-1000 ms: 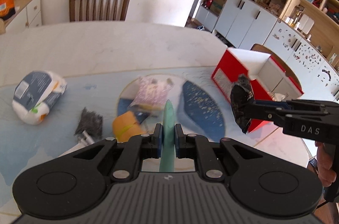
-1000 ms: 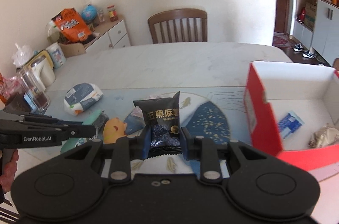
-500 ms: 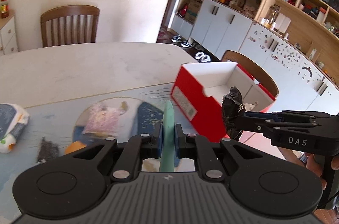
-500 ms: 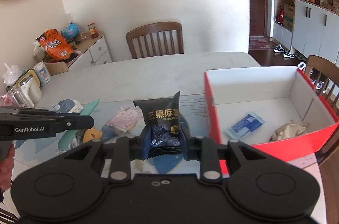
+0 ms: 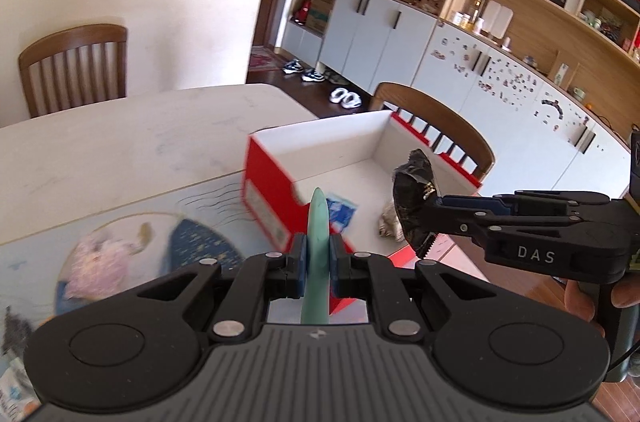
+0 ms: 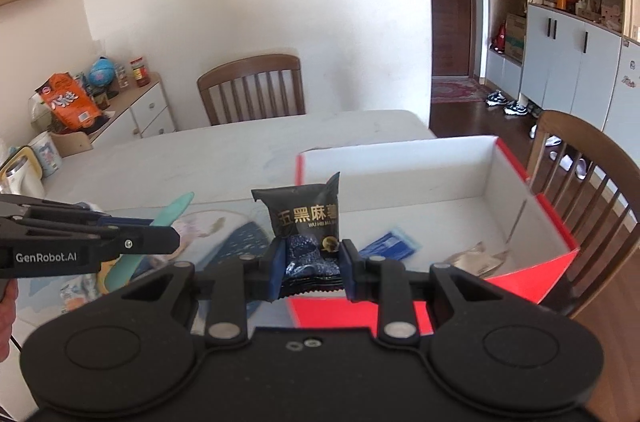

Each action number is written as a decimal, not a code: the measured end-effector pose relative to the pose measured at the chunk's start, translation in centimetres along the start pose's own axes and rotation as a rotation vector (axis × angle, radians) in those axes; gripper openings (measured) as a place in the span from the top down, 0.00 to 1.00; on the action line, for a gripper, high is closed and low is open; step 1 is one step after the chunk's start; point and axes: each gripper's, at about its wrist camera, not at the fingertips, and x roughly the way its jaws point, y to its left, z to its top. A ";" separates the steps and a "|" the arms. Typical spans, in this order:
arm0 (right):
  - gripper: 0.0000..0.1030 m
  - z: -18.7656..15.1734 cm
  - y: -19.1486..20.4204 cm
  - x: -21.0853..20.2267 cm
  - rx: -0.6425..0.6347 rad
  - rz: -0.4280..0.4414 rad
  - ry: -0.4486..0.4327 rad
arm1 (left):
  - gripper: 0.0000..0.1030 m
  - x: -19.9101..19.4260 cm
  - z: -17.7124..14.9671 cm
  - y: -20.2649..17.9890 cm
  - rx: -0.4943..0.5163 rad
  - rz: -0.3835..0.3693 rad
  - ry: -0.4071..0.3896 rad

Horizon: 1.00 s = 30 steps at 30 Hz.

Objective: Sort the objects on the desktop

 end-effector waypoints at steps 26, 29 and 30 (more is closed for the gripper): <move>0.73 3.7 -9.9 4.8 -0.010 -0.018 0.091 | 0.90 12.3 4.3 -6.7 0.145 -0.037 0.161; 0.73 4.0 -10.6 5.9 -0.013 -0.025 0.115 | 0.90 14.0 4.9 -6.9 0.154 -0.036 0.199; 0.73 4.1 -10.7 6.3 -0.011 -0.032 0.124 | 0.90 14.6 5.0 -6.9 0.151 -0.042 0.213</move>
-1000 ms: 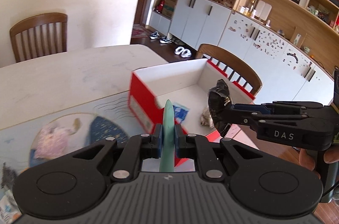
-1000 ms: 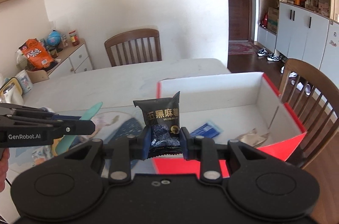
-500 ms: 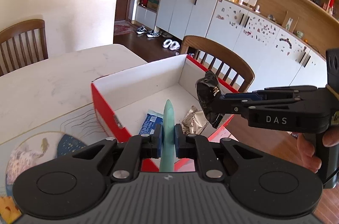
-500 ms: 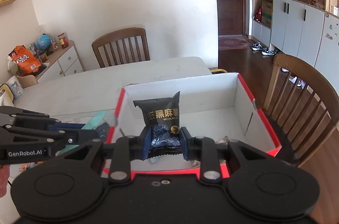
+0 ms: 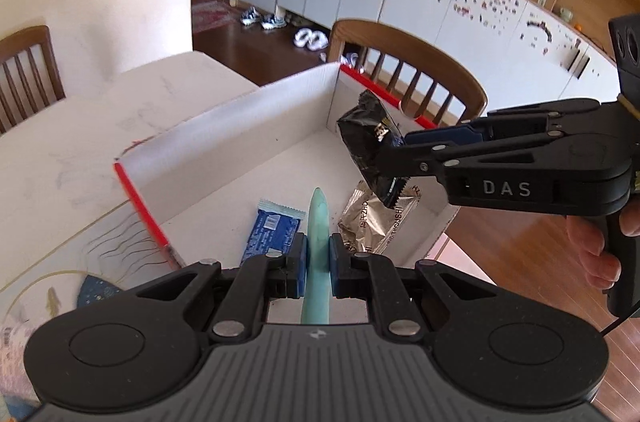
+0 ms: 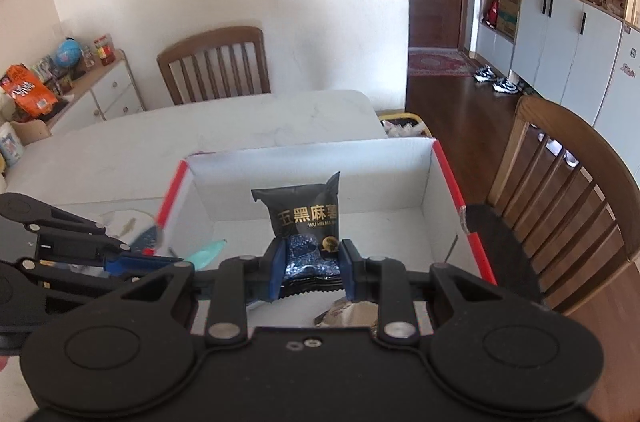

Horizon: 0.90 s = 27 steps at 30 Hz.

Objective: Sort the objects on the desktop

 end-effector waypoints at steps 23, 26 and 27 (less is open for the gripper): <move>0.73 1.7 -1.6 9.1 -0.004 -0.092 0.179 | 0.90 10.0 2.7 0.2 0.066 -0.016 0.279; 0.73 1.4 -1.4 10.1 -0.025 -0.105 0.211 | 0.90 10.8 2.7 0.4 0.058 -0.018 0.302; 0.73 1.3 -1.4 10.4 -0.028 -0.108 0.221 | 0.90 11.0 2.6 0.5 0.056 -0.017 0.310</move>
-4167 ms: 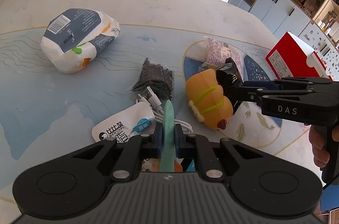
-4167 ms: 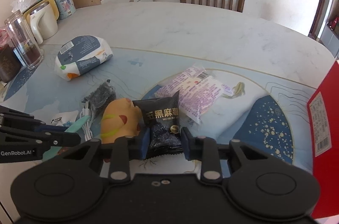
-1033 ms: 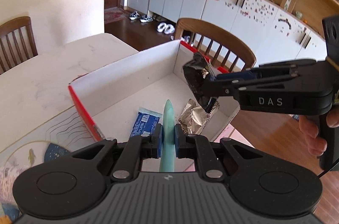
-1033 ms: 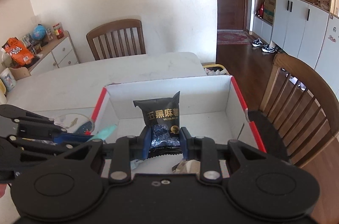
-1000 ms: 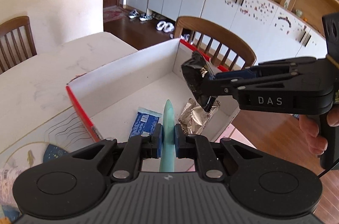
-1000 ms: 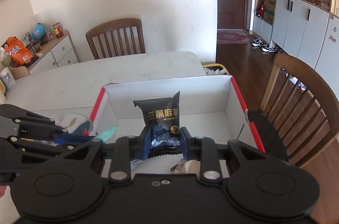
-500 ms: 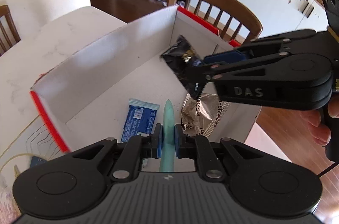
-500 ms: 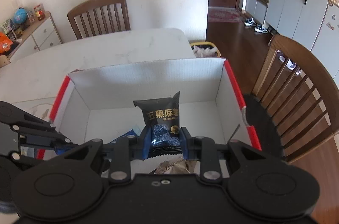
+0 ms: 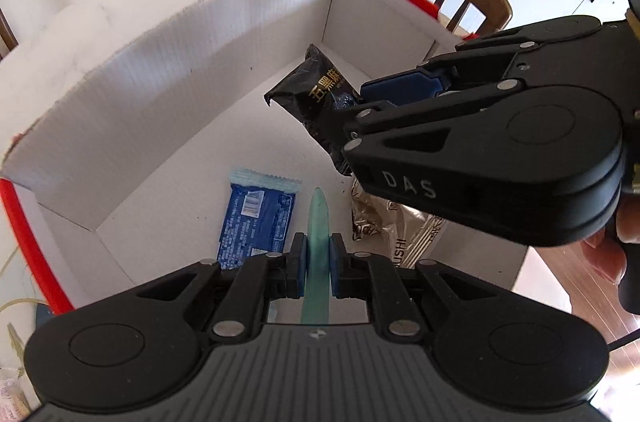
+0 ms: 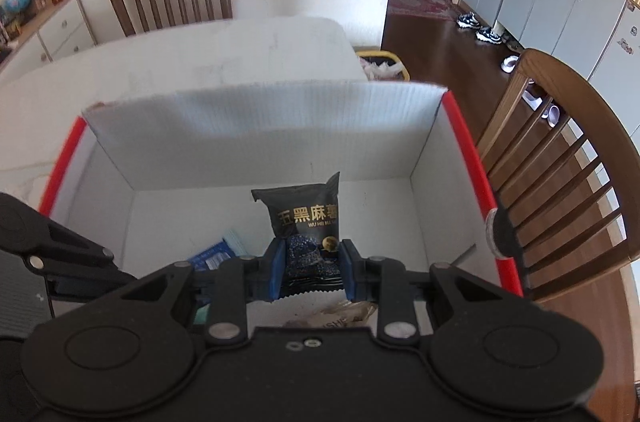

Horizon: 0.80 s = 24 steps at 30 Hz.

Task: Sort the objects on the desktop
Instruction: 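Open the right gripper to drop the black packet while the left releases the toothbrush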

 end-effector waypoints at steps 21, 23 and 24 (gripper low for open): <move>0.72 0.1 -0.1 4.1 0.017 -0.025 0.160 | 0.90 2.0 -0.3 0.7 -0.023 -0.031 0.085; 0.72 0.2 -0.2 4.0 0.025 -0.016 0.156 | 0.90 2.1 -0.2 0.9 -0.026 -0.035 0.083; 0.68 0.2 -0.3 3.9 0.031 -0.013 0.154 | 0.90 2.0 -0.3 0.9 -0.028 -0.035 0.079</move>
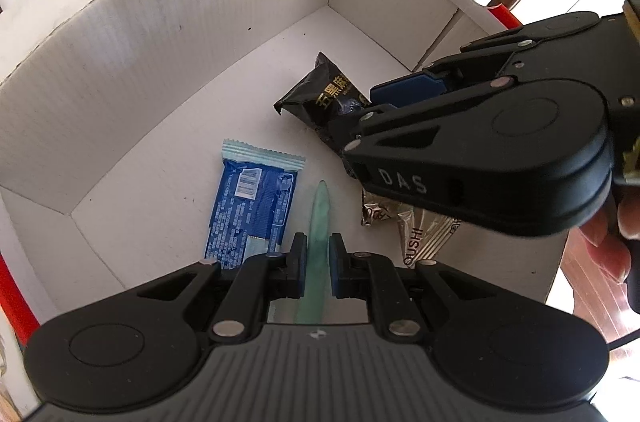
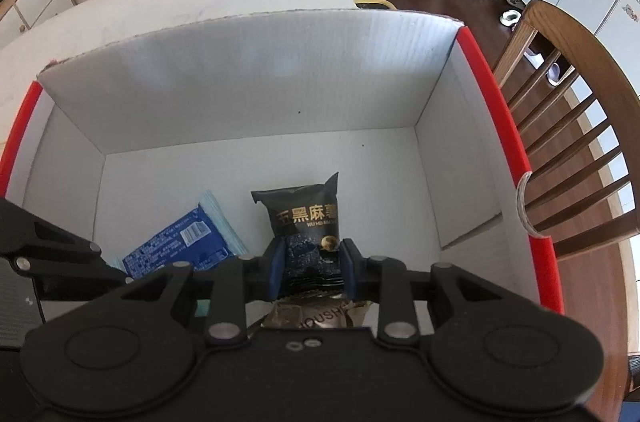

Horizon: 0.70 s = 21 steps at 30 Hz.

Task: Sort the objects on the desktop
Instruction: 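Open the right gripper to drop the black packet while the left releases the toothbrush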

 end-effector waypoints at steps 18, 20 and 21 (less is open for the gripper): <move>0.62 -0.4 -0.8 -5.1 0.041 0.069 -0.087 | 0.90 -4.2 -1.1 -0.2 -0.035 -0.037 -0.115; 0.62 -0.6 -0.7 -6.1 0.035 0.080 -0.102 | 0.90 -4.7 -1.3 -0.2 -0.038 -0.044 -0.129; 0.62 -0.8 -0.7 -6.6 0.034 0.086 -0.110 | 0.90 -5.1 -1.5 -0.2 -0.041 -0.043 -0.136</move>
